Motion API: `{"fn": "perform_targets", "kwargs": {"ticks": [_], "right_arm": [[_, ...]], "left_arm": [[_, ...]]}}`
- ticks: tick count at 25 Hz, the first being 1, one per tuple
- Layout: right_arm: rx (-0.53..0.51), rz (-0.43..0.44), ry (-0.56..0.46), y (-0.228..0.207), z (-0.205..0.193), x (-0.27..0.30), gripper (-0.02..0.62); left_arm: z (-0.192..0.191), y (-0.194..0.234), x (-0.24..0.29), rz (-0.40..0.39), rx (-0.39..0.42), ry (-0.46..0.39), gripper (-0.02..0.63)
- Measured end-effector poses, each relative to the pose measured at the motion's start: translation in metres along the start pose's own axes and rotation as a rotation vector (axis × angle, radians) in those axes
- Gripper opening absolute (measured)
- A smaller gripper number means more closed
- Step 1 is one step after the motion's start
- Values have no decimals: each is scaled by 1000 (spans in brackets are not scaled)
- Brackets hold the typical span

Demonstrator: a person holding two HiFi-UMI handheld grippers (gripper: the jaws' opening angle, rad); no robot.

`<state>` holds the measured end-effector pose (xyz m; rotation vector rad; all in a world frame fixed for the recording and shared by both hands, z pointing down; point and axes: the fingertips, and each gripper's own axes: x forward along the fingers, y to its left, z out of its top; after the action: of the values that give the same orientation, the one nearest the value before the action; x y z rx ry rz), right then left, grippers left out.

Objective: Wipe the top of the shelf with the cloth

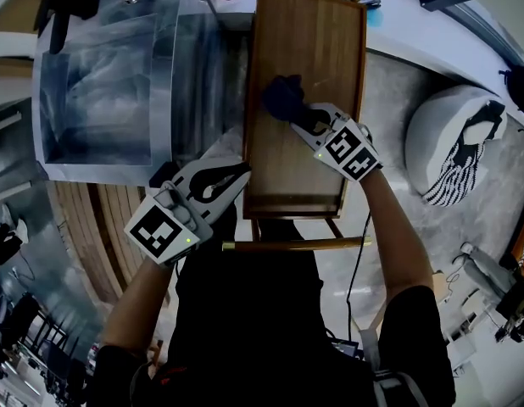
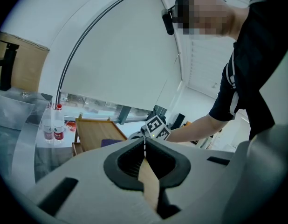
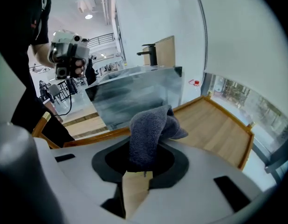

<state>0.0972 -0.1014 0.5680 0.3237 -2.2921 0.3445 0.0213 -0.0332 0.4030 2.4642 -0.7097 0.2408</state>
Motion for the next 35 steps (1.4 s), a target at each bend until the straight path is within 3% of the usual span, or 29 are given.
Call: {"fn": "perform_targets", "kwargs": {"ticks": [11,18,27,35], "right_arm": [[48,-188,-39,-138,-2,-10,87],[37,-244,-12,-199,1,6,87],[43,-291,32,-245,3,26,87],[60,-280,65,-244,-6,38,87]], "left_arm": [[-8,16,24,36,-24,9,28],[-16,22,37,47,-46,15,28],[-24,26,36,71,-73,30,28],[-26,27,33,78,-78,33,28]]}}
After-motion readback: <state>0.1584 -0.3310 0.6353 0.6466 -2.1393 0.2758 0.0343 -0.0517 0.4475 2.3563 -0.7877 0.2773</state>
